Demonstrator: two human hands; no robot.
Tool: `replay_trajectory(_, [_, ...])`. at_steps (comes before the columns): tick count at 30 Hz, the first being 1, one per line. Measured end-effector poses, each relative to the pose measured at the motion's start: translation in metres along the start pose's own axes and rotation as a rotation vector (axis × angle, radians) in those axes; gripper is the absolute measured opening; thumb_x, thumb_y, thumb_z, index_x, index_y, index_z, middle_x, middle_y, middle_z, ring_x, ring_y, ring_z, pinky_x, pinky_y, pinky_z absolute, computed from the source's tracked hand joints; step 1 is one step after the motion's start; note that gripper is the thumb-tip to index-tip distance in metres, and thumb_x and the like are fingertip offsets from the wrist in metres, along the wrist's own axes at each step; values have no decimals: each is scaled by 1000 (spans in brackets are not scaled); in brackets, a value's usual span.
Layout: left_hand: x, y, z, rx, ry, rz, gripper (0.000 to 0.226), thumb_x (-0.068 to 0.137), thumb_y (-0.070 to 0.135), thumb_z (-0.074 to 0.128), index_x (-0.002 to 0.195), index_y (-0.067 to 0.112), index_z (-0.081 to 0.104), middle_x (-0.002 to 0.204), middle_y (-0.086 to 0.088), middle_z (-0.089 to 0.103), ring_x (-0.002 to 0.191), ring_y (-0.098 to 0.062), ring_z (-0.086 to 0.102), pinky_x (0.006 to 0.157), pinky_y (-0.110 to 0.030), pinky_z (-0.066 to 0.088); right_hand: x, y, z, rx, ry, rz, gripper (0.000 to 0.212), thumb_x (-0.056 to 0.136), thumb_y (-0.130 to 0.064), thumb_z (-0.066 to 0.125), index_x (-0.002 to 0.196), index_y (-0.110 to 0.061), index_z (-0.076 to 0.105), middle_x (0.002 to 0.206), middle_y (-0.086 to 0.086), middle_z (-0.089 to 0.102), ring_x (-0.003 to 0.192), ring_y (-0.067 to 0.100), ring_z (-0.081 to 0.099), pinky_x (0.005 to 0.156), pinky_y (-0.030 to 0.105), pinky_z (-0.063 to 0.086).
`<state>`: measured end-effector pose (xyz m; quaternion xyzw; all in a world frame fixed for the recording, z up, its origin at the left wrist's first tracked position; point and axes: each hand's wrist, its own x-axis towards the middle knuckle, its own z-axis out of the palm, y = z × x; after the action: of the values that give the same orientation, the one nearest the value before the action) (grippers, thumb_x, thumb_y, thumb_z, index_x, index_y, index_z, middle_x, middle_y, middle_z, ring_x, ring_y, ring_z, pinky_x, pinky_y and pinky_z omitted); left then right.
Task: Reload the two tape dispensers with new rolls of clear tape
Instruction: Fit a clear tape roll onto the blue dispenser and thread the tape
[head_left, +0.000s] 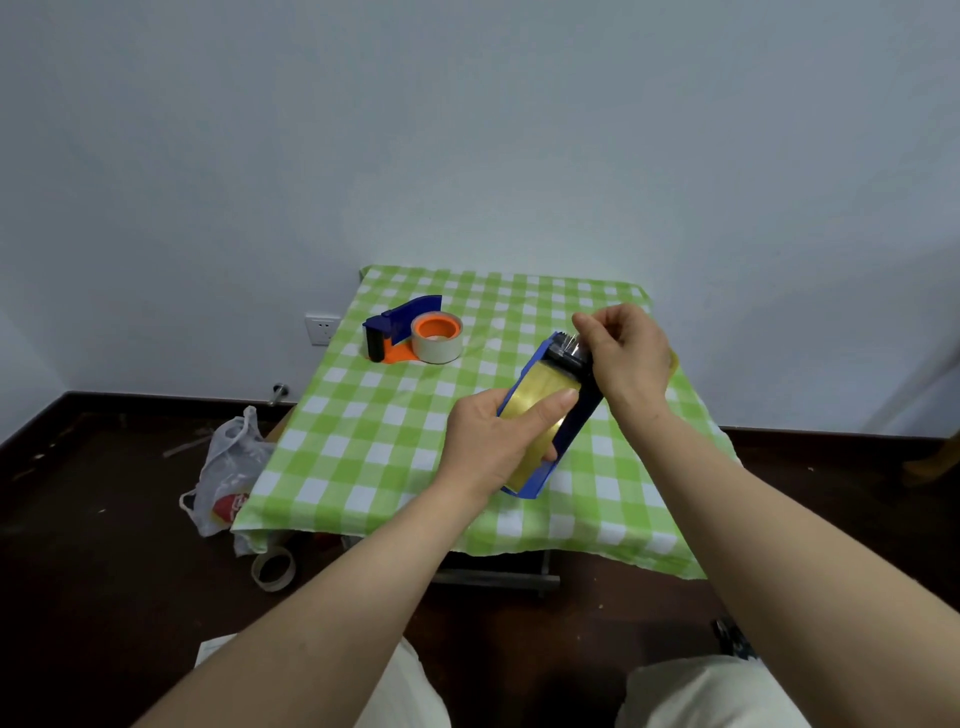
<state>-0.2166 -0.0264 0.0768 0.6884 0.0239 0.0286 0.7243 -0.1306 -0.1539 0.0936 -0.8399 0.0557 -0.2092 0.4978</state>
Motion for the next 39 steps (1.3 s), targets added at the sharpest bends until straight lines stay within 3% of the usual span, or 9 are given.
replay_trajectory(7, [-3, 1, -7, -61, -216, 33, 7, 73, 16, 67, 74, 10, 64, 58, -2, 66, 53, -12, 62, 53, -23, 49, 5, -4, -2, -66, 15, -6, 18, 86, -39, 59, 83, -22, 58, 82, -6, 68, 83, 17, 62, 73, 31, 44])
replay_trajectory(14, [-7, 2, -6, -71, -47, 46, 33, 85, 29, 65, 61, 7, 61, 52, -13, 62, 41, -17, 56, 49, -23, 48, 12, -2, -6, -65, 33, 25, 19, 84, -41, 59, 75, -27, 53, 78, -3, 68, 80, 24, 67, 79, 42, 52])
replay_trajectory(20, [-8, 3, -9, -70, -195, 26, 14, 72, 25, 67, 71, 12, 64, 56, -6, 65, 50, -16, 59, 53, -25, 50, 18, -4, -11, -27, 21, 11, 18, 81, -35, 66, 76, -19, 60, 76, -2, 68, 76, 21, 64, 78, 44, 53])
replay_trajectory(25, [-7, 4, -5, -76, -91, 46, 23, 81, 21, 71, 62, 10, 64, 51, -8, 63, 43, -15, 57, 48, -22, 48, 19, 0, -12, 34, 10, 42, 19, 78, -31, 70, 68, -18, 60, 65, -6, 65, 67, 19, 61, 77, 45, 55])
replay_trajectory(31, [-7, 4, -4, -65, 12, 56, 33, 77, 26, 75, 62, 0, 61, 51, -15, 59, 37, -16, 54, 45, -23, 47, 21, 4, -12, 64, 23, 104, 25, 73, -35, 73, 59, -23, 56, 59, -5, 64, 58, 18, 60, 84, 52, 51])
replay_trajectory(36, [-8, 4, -5, -89, 68, 73, 31, 76, 23, 76, 58, 2, 61, 47, -13, 57, 35, -17, 54, 45, -25, 47, 25, 2, -11, 105, -8, 149, 27, 72, -29, 77, 57, -20, 57, 61, -4, 64, 57, 14, 55, 71, 41, 52])
replay_trajectory(39, [-9, 4, -9, -87, 77, 98, 31, 76, 21, 76, 57, 1, 61, 44, -12, 57, 33, -17, 52, 43, -23, 46, 26, 2, -14, 143, -75, 191, 27, 69, -28, 81, 57, -16, 60, 63, -2, 65, 52, 8, 50, 58, 29, 44])
